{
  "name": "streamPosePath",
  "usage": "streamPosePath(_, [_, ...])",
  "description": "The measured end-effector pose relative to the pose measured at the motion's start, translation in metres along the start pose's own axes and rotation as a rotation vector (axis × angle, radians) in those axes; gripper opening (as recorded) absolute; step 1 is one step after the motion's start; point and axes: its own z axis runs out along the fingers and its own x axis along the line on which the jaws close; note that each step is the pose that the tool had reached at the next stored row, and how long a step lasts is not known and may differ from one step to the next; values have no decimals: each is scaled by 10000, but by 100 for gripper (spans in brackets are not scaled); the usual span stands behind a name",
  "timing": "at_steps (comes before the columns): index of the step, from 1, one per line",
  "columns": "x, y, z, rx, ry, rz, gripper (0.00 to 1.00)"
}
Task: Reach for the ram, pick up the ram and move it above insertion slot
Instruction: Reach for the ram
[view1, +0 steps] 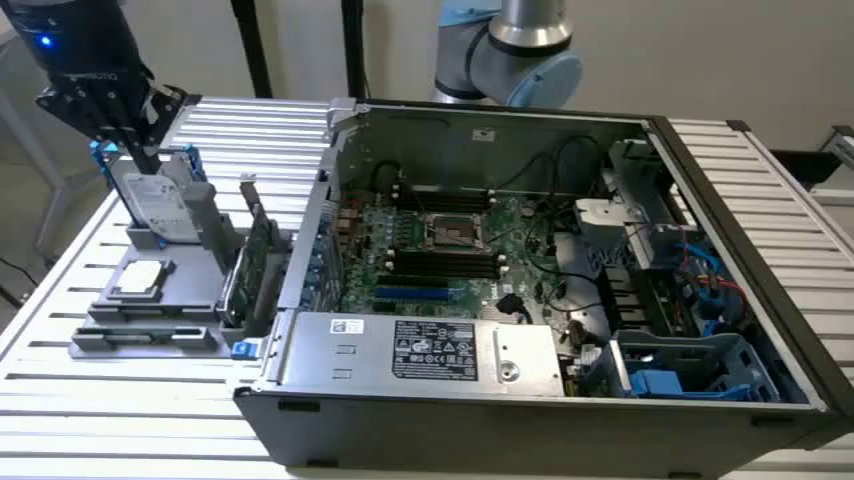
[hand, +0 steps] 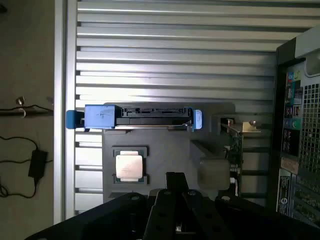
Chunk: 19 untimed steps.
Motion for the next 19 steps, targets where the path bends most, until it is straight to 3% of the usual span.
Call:
streamPosePath(12, [1, -11, -2, 2, 2, 0, 11])
streamPosePath(19, [6, -316, -12, 0, 0, 1, 11])
